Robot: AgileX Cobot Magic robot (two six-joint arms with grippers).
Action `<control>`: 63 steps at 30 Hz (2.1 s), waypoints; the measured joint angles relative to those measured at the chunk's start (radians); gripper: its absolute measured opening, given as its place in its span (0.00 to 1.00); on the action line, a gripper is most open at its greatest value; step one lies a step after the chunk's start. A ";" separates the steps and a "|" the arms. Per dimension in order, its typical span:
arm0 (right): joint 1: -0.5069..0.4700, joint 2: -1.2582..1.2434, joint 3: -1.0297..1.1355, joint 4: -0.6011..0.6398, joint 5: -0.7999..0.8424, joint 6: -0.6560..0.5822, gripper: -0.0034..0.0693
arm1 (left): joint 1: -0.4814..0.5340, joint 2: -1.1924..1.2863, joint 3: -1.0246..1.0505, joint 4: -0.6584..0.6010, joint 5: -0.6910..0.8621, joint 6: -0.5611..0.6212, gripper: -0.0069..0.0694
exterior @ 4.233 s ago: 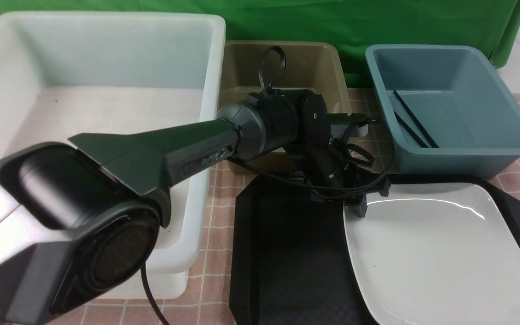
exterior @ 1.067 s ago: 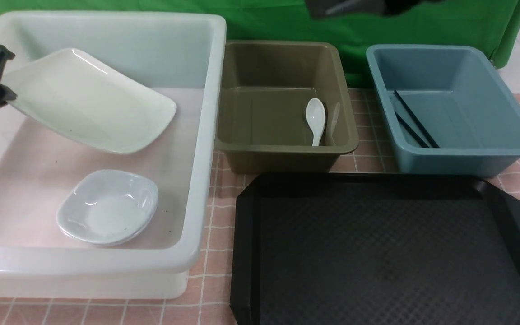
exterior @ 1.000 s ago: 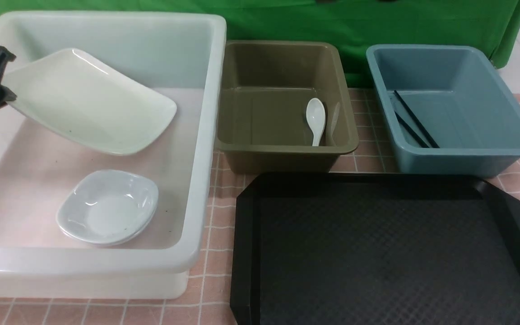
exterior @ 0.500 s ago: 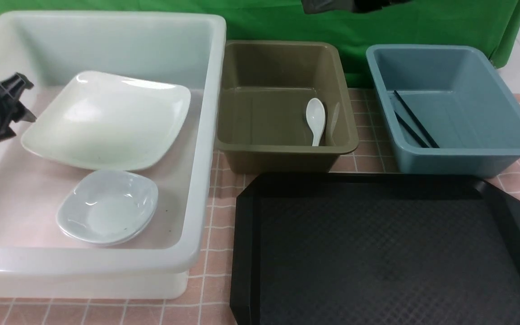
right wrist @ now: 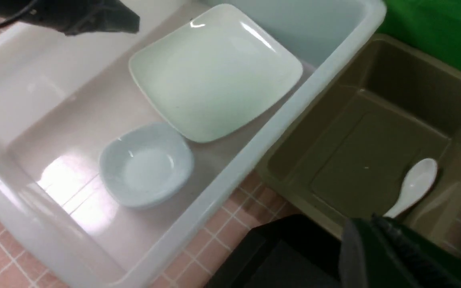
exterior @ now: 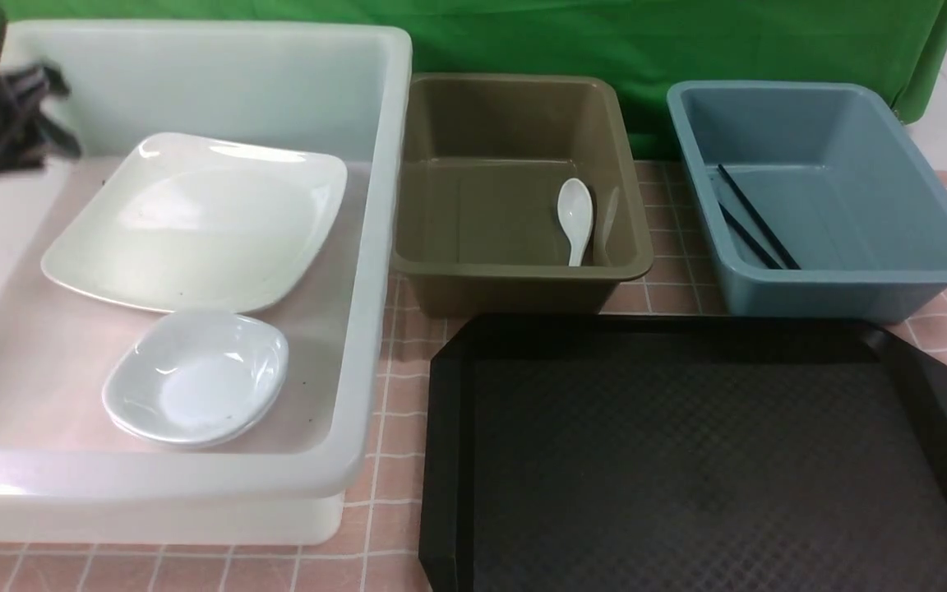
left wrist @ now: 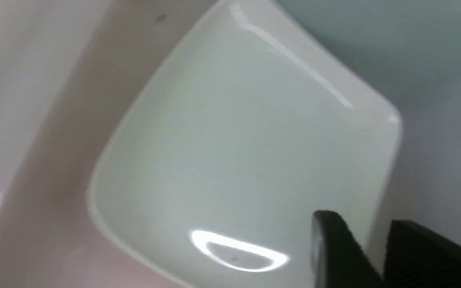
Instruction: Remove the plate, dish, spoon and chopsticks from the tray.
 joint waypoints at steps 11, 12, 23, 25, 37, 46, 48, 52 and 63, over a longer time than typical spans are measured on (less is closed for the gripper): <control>0.000 -0.305 -0.059 -0.295 0.139 0.059 0.14 | -0.331 -0.469 -0.070 -0.006 0.190 0.224 0.08; 0.000 -0.392 -0.001 -0.298 0.123 0.071 0.11 | -0.426 -0.541 -0.063 0.046 0.200 0.212 0.07; 0.000 -1.058 0.893 -0.360 -0.477 0.288 0.09 | -0.658 -1.006 0.340 0.287 0.002 0.003 0.07; 0.000 -1.166 1.100 -0.360 -0.614 0.331 0.09 | -0.658 -1.097 0.449 0.297 -0.065 -0.019 0.07; 0.000 -1.425 1.650 -0.354 -1.148 0.351 0.11 | -0.658 -1.441 1.024 0.251 -0.461 -0.089 0.09; 0.000 -1.426 1.650 -0.354 -1.160 0.353 0.18 | -0.658 -1.443 1.039 0.253 -0.532 -0.094 0.09; 0.000 -1.426 1.650 -0.354 -1.161 0.353 0.19 | -0.658 -1.443 1.039 0.295 -0.532 -0.094 0.09; 0.000 -1.426 1.650 -0.354 -1.161 0.353 0.21 | -0.658 -1.443 1.039 0.351 -0.533 -0.094 0.09; 0.000 -1.426 1.650 -0.355 -1.161 0.354 0.24 | -0.658 -1.443 1.039 0.418 -0.533 -0.060 0.09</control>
